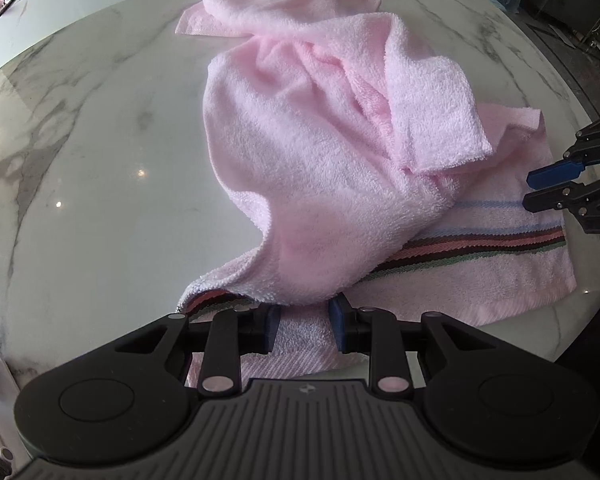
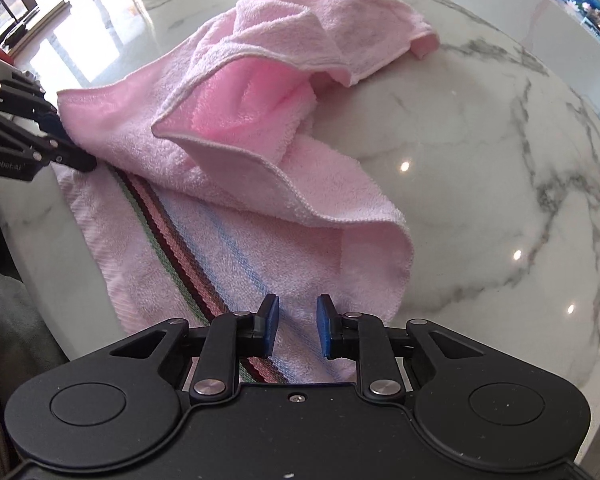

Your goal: Fold towel

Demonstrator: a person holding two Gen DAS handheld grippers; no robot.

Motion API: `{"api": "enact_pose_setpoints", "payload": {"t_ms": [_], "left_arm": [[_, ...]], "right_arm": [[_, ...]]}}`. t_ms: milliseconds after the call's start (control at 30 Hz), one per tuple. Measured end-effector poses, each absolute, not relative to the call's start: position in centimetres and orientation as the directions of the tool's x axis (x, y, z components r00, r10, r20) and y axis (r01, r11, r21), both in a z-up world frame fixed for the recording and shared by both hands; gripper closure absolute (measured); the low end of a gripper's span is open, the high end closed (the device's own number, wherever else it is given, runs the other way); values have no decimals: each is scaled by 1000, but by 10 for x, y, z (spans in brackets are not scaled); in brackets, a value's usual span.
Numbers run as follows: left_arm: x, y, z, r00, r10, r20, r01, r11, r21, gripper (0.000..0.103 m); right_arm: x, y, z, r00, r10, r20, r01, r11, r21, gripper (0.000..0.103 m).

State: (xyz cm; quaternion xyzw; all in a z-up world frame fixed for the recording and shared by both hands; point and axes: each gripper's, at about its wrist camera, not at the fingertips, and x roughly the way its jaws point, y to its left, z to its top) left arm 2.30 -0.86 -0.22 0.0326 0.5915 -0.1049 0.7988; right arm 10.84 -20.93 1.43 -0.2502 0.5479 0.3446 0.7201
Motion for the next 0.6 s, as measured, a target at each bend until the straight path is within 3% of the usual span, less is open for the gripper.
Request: {"api": "enact_pose_setpoints", "payload": {"t_ms": [600], "left_arm": [[75,24,-2,322,13,-946,170,983,71,74]], "right_arm": [[37,-159,10,114,236,-965,-856,516,25,82]]}}
